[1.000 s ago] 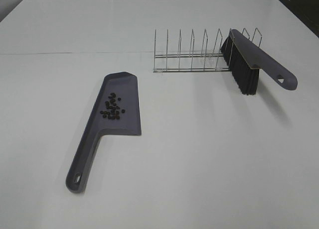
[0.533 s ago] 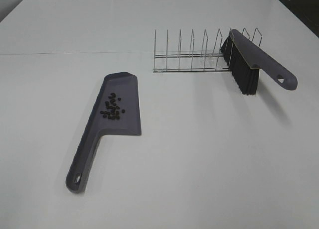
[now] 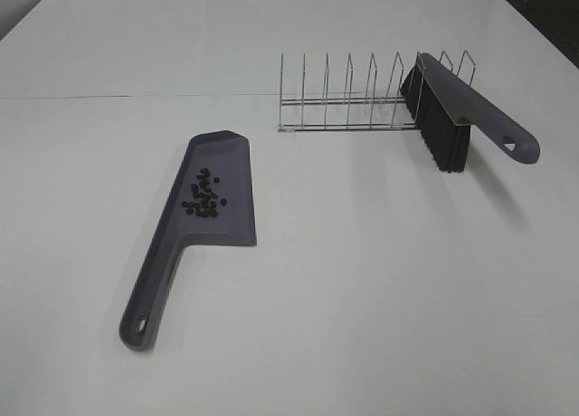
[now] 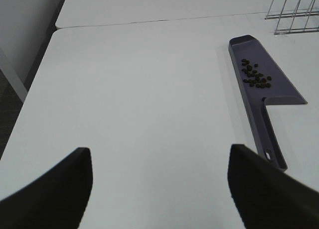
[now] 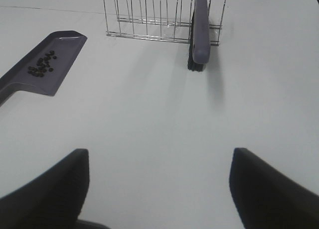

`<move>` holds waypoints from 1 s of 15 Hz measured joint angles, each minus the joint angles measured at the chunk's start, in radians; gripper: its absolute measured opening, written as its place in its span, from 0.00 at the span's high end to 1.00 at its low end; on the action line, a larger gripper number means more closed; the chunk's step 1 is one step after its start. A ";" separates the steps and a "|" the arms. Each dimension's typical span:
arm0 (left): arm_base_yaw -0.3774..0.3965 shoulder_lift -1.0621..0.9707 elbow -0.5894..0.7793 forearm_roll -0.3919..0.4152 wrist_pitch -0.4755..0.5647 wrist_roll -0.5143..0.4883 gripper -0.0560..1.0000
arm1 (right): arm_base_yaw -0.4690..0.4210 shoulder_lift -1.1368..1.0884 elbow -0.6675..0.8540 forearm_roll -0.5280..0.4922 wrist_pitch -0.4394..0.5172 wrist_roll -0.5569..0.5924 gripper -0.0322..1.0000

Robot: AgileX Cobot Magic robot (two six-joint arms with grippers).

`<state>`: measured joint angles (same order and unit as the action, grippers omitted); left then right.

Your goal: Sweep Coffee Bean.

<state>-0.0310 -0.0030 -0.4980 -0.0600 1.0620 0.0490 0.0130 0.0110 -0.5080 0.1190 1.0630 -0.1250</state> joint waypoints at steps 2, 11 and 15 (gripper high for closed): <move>0.000 0.000 0.000 0.000 0.000 0.000 0.29 | 0.000 -0.017 0.000 0.002 0.000 0.000 0.33; 0.000 0.000 0.000 0.000 0.000 0.000 0.29 | 0.000 -0.017 0.000 0.013 0.000 0.000 0.33; 0.000 0.000 0.000 0.000 0.000 0.000 0.29 | 0.000 -0.017 0.000 0.015 0.000 0.000 0.33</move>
<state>-0.0310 -0.0030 -0.4980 -0.0600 1.0620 0.0490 0.0130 -0.0060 -0.5080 0.1340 1.0630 -0.1250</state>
